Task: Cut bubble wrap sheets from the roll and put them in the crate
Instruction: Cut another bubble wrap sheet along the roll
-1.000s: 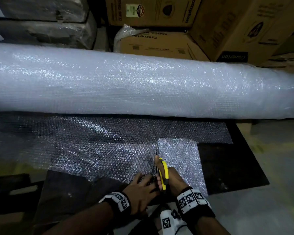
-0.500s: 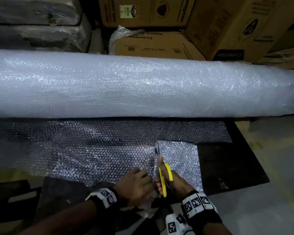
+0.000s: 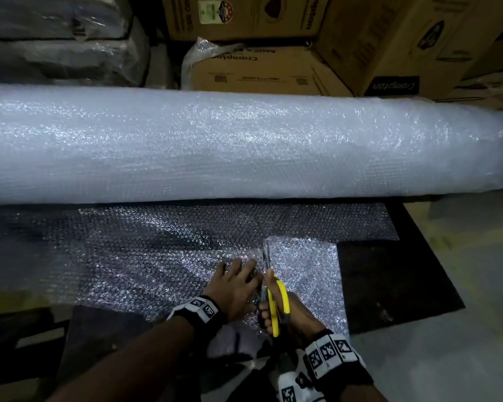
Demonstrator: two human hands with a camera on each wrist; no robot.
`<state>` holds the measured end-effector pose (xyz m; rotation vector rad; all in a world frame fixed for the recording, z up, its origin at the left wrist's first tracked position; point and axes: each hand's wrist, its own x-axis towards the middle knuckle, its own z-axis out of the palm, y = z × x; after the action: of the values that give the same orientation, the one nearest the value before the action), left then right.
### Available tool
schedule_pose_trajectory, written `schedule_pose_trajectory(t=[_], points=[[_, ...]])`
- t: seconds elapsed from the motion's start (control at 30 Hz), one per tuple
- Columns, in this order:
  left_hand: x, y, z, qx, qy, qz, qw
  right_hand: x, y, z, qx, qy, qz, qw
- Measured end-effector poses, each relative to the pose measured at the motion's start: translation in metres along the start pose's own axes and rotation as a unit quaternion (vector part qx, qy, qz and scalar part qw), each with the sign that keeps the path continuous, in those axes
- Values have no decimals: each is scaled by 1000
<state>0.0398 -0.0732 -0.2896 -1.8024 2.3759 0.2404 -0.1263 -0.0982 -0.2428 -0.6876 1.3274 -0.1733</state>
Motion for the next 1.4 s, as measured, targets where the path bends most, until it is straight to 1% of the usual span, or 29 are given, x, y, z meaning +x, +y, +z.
schedule_pose_trajectory(t=[0.1, 0.17, 0.23, 0.27, 0.33, 0.4, 0.47, 0.53, 0.8, 0.93, 1.07, 1.27, 1.37, 1.4], points=[[0, -2, -1, -7, 3, -3, 1000, 0, 2, 2, -2, 14, -13, 1000], [-2, -3, -3, -10, -10, -6, 1000, 1, 5, 0, -18, 32, -28, 999], [-6, -3, -6, -11, -22, 1, 1000, 1, 8, -3, -27, 41, -28, 998], [-7, -2, -6, -10, -13, 7, 1000, 0, 8, -6, -30, 40, -23, 998], [-11, 2, -5, -11, 27, 36, 999, -2, 7, -13, -30, 30, -9, 999], [-15, 8, 1, -14, 58, 86, 995, -2, 5, -19, -19, 18, 3, 1000], [-20, 13, 5, 1, 48, 124, 991, -3, 0, -21, -19, 5, 13, 1000], [-23, 17, 3, 20, 26, 139, 990, -4, -6, -21, -30, -6, 31, 999], [-21, 21, -4, -2, 12, 142, 990, -8, -13, -26, -61, -10, 34, 998], [-23, 21, -7, -10, 17, 129, 991, -8, -13, -26, -75, -19, 35, 996], [-23, 22, -6, -25, 0, 125, 992, -11, -10, -27, -89, -18, 22, 996], [-24, 19, -8, 14, -24, 142, 990, -13, -14, -17, -68, -15, 35, 997], [-28, 19, -7, 28, -31, 153, 987, -13, -19, -10, -61, -17, 53, 997], [-30, 19, -6, 32, -31, 154, 987, -12, -20, -8, -54, -15, 49, 997]])
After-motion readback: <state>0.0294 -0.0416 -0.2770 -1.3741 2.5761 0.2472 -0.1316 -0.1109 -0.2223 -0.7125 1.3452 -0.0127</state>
